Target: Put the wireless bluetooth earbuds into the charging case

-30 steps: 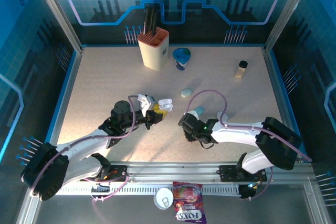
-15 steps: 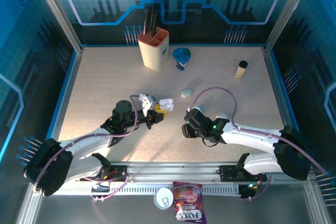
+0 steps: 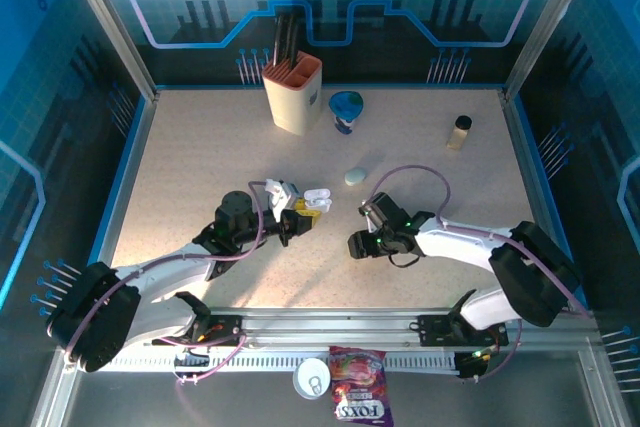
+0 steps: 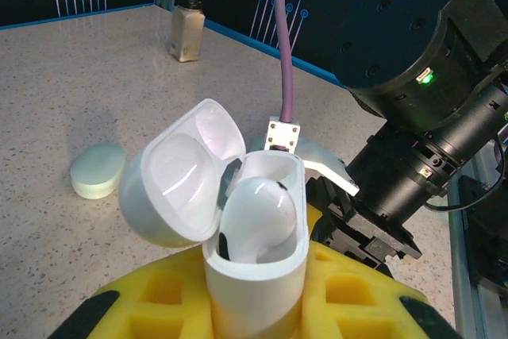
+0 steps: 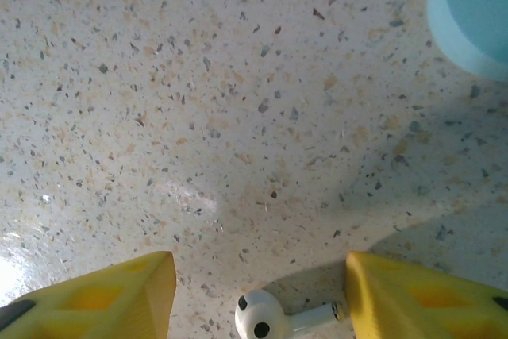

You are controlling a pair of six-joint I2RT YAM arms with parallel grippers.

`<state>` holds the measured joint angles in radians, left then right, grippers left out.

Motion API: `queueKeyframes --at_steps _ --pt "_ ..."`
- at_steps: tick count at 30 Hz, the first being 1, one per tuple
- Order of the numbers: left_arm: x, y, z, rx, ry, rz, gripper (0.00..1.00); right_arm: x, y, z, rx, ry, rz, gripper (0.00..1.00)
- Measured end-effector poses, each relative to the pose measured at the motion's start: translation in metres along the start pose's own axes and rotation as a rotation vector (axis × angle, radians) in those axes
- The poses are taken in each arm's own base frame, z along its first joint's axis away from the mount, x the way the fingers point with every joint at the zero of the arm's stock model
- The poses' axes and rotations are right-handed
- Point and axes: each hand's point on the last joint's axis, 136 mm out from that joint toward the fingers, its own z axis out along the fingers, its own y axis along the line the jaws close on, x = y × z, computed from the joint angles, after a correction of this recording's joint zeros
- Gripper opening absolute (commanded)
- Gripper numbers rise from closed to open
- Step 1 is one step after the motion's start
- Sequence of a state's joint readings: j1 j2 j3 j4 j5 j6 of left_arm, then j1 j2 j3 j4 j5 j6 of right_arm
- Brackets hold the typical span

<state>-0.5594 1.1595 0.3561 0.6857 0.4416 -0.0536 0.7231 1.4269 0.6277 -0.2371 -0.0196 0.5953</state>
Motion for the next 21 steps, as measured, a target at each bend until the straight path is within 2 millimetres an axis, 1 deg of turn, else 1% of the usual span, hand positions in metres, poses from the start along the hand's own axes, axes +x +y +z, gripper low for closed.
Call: queueKeyframes --at_steps 4,7,12,15,17,21 --pt "0.0 0.0 0.0 0.0 0.0 0.0 0.11 0.002 0.002 -0.002 -0.028 -0.016 0.015 0.58" --pt "0.0 0.0 0.0 0.0 0.0 0.0 0.11 0.012 0.008 -0.005 -0.068 -0.002 0.023 0.57" --pt "0.001 0.0 0.0 0.0 0.003 -0.002 0.11 0.029 0.018 -0.015 -0.11 0.037 0.014 0.57" --pt "0.003 0.001 0.002 0.0 0.01 -0.006 0.11 0.032 0.027 -0.022 -0.144 0.031 0.007 0.57" --pt "0.005 0.001 0.002 0.005 0.014 -0.009 0.11 0.032 0.029 -0.026 -0.159 0.021 0.013 0.56" --pt "0.005 0.001 0.003 0.009 0.015 -0.009 0.11 0.024 0.025 -0.031 -0.152 -0.012 0.041 0.52"
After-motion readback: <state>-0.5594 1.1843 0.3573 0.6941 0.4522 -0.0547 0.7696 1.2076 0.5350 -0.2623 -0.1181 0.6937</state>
